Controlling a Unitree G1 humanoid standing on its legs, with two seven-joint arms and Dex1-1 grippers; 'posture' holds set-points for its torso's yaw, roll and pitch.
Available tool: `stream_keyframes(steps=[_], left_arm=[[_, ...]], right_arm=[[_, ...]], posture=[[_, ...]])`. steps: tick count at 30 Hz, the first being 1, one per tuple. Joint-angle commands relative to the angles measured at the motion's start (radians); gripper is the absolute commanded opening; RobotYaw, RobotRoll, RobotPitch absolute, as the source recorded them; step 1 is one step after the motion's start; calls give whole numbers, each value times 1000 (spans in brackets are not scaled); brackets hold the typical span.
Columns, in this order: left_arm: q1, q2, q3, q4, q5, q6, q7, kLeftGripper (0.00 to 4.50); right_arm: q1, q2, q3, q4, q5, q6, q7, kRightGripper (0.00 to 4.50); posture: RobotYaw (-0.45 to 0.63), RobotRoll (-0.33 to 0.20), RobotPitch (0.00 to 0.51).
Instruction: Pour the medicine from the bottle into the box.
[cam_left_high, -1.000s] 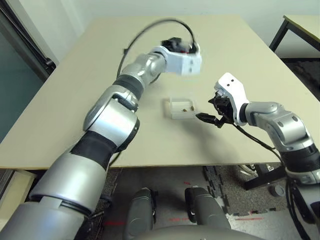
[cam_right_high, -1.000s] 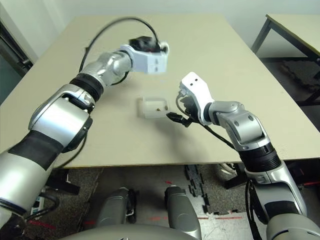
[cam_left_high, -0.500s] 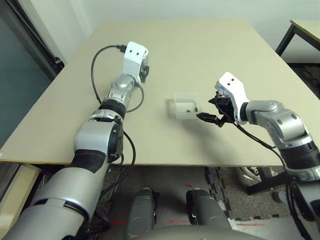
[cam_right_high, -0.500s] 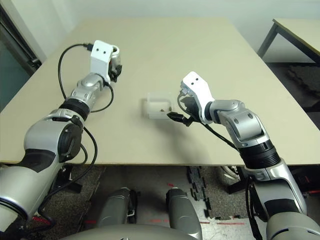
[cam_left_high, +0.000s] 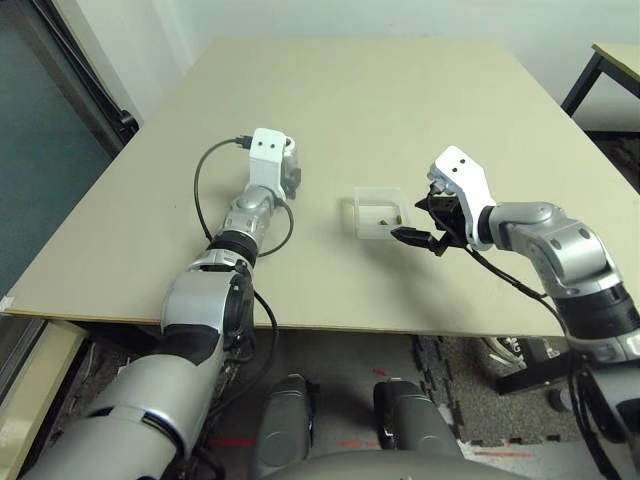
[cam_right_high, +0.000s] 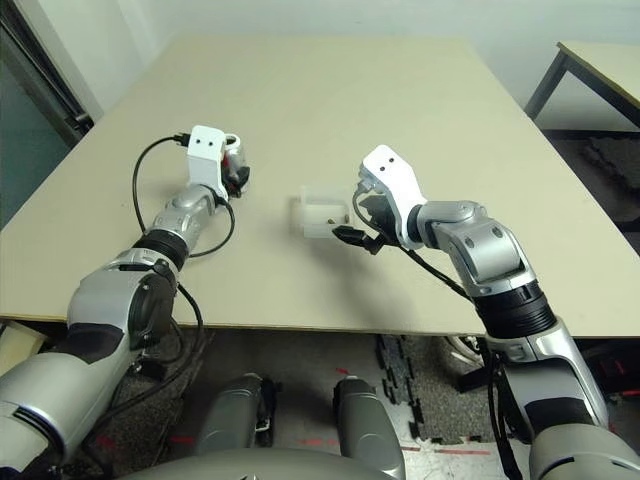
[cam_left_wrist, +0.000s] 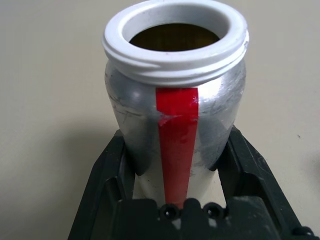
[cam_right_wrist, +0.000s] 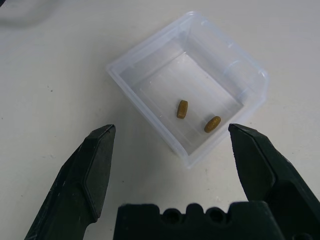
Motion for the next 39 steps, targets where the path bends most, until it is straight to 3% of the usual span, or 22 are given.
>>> stream_keyframes(steps=[1,9,14,15,39], left_arm=[[18,2,4,-7,-14,15,-1,2465],[22,9,5,-9,-23,20,1,2465],[21,12,-3,-16,-22,2,-1,4306],[22,13,-7,-19,-18,-6,1,4452],[66,9,-14,-78,-41,-26,-59,4452]], right_arm=[[2,3,-5,-21,5,11,-6,4500],[1,7,-3,-13,3,1,-10,4500],[-1,9,-2,-11,2,-3,-9,4500],[-1,10,-2,-11,3,-2,-9,4500],[5,11,-8,-6,3,-7,-9,4500]], posture=[[48,0,75],[56,0,73],[59,0,75],[59,0,76],[87,0,85]])
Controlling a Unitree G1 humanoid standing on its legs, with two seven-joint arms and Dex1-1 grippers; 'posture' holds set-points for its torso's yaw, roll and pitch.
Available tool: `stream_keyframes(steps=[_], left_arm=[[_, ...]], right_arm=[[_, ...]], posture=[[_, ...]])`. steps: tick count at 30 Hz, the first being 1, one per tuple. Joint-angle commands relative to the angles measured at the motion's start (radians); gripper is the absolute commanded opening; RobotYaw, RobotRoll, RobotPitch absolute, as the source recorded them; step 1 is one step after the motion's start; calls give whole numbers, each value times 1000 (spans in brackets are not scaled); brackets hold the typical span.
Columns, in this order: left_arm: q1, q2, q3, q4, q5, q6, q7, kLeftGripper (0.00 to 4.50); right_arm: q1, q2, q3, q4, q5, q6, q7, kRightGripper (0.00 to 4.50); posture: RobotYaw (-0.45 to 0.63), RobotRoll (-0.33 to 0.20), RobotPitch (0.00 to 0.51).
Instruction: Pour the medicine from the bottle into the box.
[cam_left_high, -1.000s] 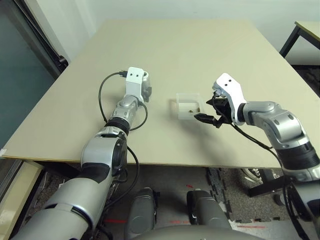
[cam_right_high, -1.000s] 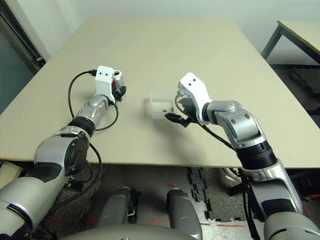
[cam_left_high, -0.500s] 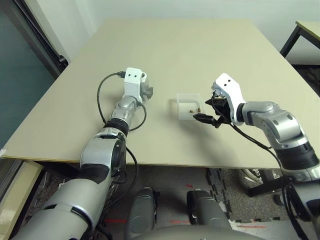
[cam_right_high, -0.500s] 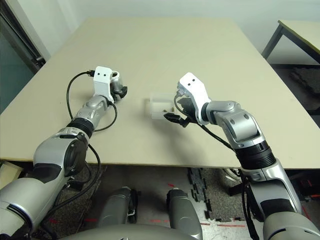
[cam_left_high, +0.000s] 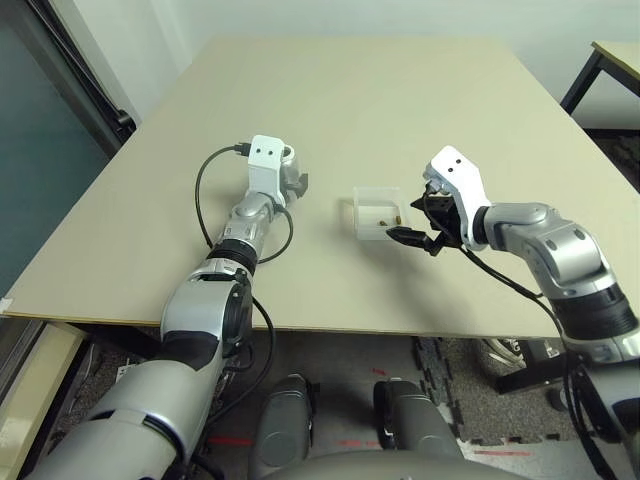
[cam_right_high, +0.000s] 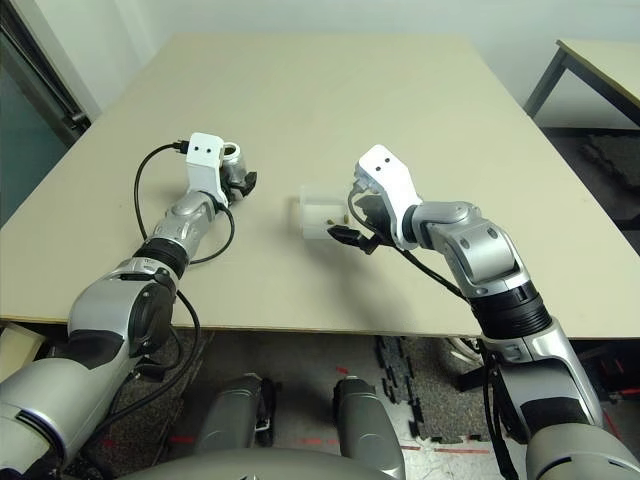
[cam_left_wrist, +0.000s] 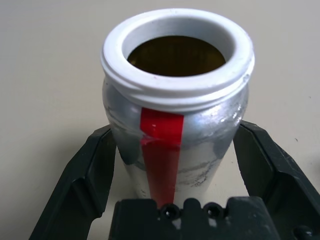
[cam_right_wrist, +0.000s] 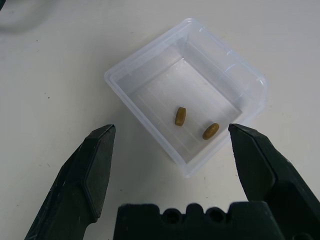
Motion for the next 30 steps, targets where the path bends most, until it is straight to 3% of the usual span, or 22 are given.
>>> stream_keyframes(steps=[1,14,27,30], left_arm=[[21,7,-8,-33,-8,10,-17,4452],[107,18,-17,-213,-31,68,-57,4452],[445,1,-93,-826,-83,394,-116,4452],[577,22,-101,-1046,-105,497,-129,4452]], right_arm=[[6,0,-9,-2,4,-2,-1,4500],[15,2,-21,-8,11,6,-6,4500],[20,13,-30,-4,18,5,-22,4500],[25,20,-35,-3,20,-1,-25,4500]], posture=[[89,0,85],[107,0,96],[126,0,85],[129,0,80]])
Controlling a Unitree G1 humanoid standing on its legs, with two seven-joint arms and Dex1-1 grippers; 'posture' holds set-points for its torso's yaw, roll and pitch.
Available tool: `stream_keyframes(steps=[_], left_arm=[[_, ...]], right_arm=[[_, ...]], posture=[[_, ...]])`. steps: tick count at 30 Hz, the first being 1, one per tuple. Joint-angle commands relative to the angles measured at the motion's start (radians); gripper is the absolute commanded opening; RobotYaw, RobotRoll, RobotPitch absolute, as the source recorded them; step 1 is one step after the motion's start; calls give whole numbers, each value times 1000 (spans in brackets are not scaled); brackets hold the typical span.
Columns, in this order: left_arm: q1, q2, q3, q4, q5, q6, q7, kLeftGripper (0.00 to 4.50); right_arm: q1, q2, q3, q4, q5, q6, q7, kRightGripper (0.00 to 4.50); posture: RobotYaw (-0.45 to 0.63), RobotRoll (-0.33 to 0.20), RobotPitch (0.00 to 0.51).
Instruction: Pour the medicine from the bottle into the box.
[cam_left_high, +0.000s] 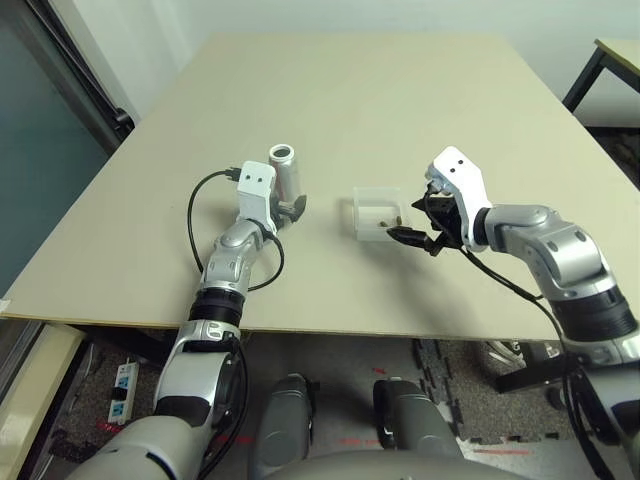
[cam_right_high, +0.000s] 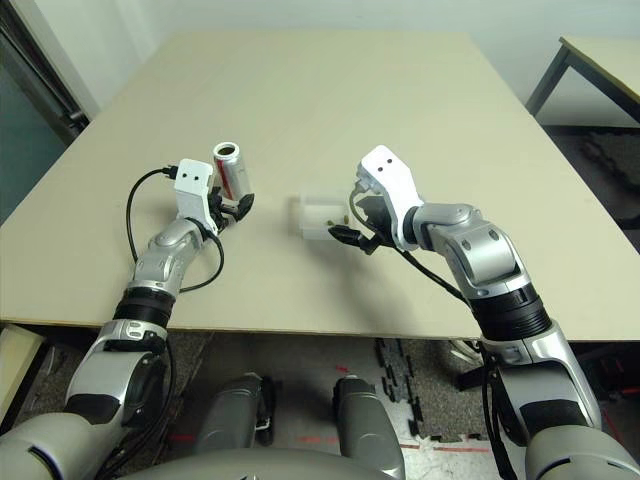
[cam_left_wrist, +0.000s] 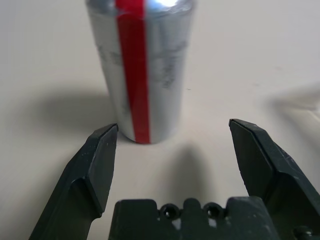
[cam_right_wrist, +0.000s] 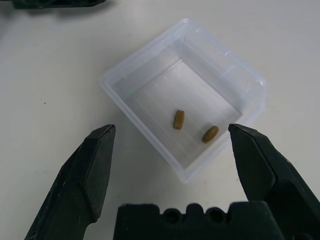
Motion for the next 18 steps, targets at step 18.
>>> stream_keyframes(steps=[18], left_arm=[[163,205,261,-504,-229,274,-18,4452]], right_arm=[[82,155,-558,97,37,-199,-455,4500]], posture=[[170,0,96]])
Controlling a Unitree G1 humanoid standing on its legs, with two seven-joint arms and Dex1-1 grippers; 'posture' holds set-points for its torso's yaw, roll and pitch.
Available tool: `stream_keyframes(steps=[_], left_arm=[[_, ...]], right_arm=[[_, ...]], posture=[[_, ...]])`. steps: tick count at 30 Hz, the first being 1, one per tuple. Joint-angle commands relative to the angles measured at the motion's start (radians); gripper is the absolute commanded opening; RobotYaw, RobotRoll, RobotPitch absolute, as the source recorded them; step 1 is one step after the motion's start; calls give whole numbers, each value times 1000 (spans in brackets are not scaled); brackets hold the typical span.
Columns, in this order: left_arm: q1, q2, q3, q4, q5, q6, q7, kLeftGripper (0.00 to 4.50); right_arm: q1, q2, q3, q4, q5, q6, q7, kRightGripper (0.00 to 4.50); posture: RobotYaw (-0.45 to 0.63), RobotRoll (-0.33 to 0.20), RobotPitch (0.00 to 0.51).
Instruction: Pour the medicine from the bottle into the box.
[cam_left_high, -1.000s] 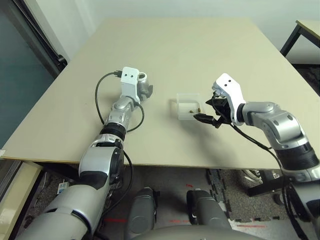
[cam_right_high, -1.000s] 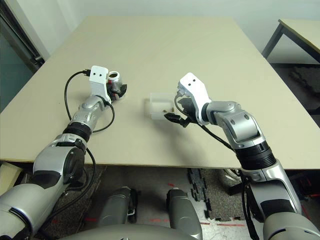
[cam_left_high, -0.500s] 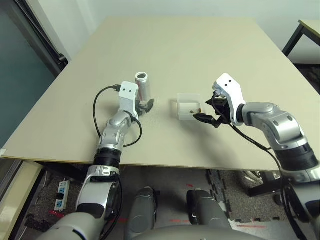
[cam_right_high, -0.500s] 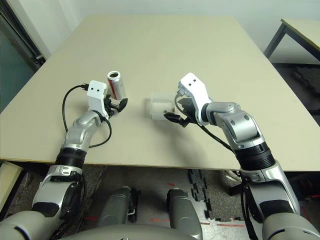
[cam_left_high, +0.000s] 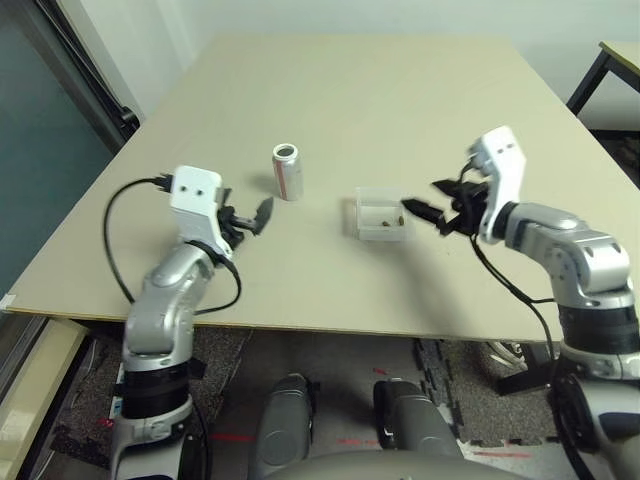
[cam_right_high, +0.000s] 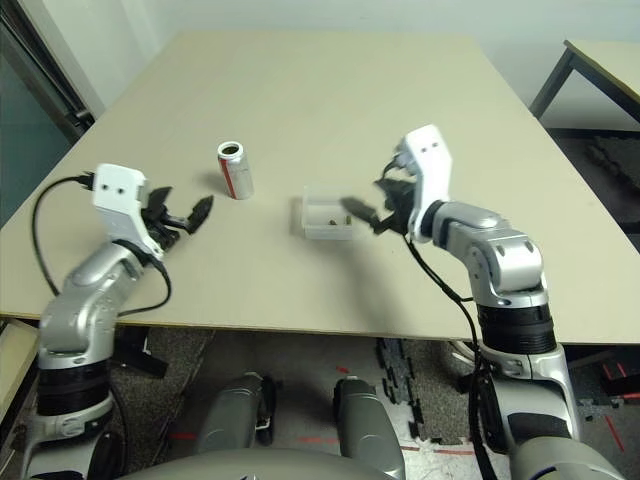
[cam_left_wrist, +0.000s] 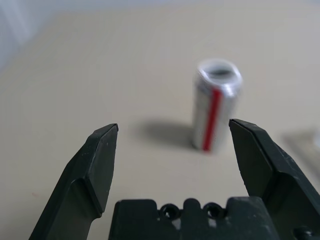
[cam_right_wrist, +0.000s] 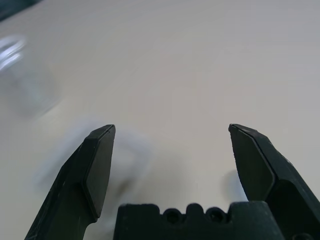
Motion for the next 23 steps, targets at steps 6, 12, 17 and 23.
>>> stream_keyframes(steps=[6,12,17,23], left_arm=[[-130,93,38,470,16,-273,-58,4452],[-249,142,37,848,56,-517,-75,4452],[-322,179,50,1103,71,-686,-59,4452],[-377,205,60,1304,69,-786,-28,4452]], right_arm=[[-24,-10,-104,348,-107,-329,-197,4500],[-66,-22,-119,617,-128,-536,-251,4500],[-65,-35,-131,748,-135,-649,-301,4500],[-43,-23,-129,825,-136,-718,-329,4500]], posture=[[126,0,96],[107,0,96],[107,0,92],[92,0,96]])
